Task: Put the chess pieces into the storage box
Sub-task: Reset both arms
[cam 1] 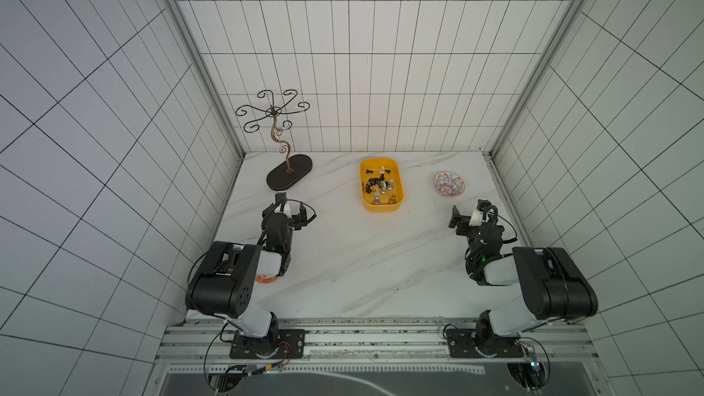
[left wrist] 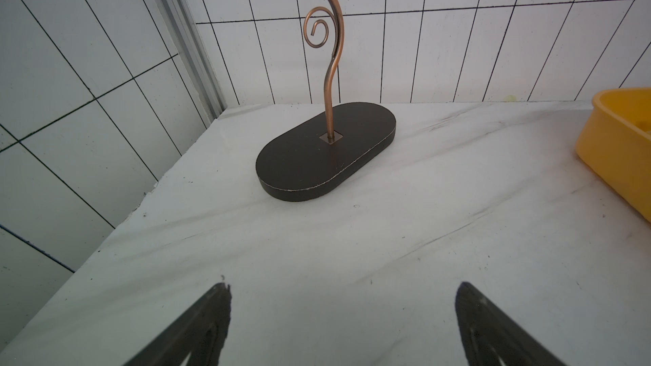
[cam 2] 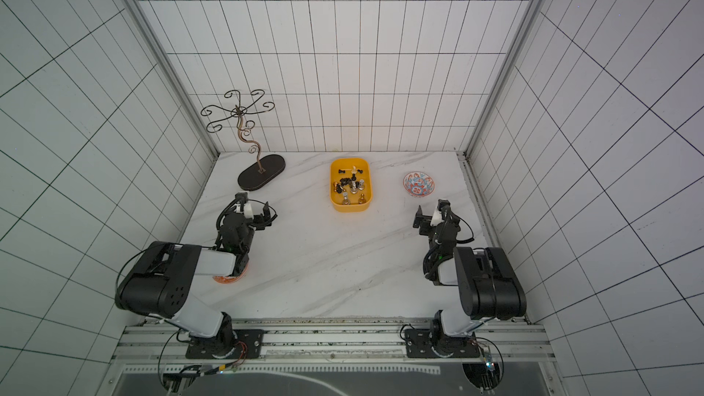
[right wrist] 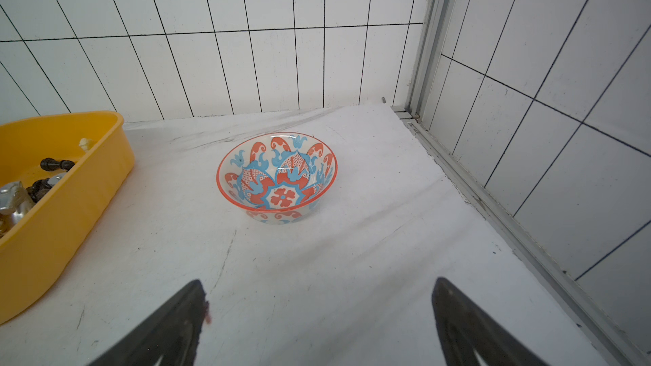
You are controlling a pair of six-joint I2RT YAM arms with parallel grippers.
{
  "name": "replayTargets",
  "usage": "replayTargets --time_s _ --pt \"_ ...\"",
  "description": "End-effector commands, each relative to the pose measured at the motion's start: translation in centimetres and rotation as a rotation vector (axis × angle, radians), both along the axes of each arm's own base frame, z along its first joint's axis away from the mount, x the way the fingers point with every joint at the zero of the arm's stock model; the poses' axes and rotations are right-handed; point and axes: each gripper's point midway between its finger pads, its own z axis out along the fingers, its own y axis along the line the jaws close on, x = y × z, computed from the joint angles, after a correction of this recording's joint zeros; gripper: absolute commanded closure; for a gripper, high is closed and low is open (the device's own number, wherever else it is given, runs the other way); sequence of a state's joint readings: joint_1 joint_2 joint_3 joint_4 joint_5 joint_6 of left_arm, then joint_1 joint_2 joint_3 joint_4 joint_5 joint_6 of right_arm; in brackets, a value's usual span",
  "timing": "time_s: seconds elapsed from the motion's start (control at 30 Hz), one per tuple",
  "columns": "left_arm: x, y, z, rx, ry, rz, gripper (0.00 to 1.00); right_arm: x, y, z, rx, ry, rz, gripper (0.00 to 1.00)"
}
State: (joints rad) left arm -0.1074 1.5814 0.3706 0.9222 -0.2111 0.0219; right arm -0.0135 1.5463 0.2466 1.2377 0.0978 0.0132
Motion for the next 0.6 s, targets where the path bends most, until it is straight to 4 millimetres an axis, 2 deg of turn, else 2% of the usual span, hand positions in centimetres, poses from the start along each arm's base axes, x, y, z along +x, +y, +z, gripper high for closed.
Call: replayTargets --time_s 0.0,0.3,0.57 --pt "0.33 0.05 1.24 -0.005 -0.034 -0.005 0.03 0.22 -0.23 0.77 -0.02 -0.027 -0.001 0.01" --pt "0.4 0.01 1.16 -0.005 -0.032 -0.006 0.03 0.69 -0.24 0.47 -0.009 -0.01 0.013 0.01" --pt "0.31 0.09 1.19 -0.003 -0.032 -0.004 0.03 0.34 -0.38 0.69 -0.01 -0.021 0.012 0.01"
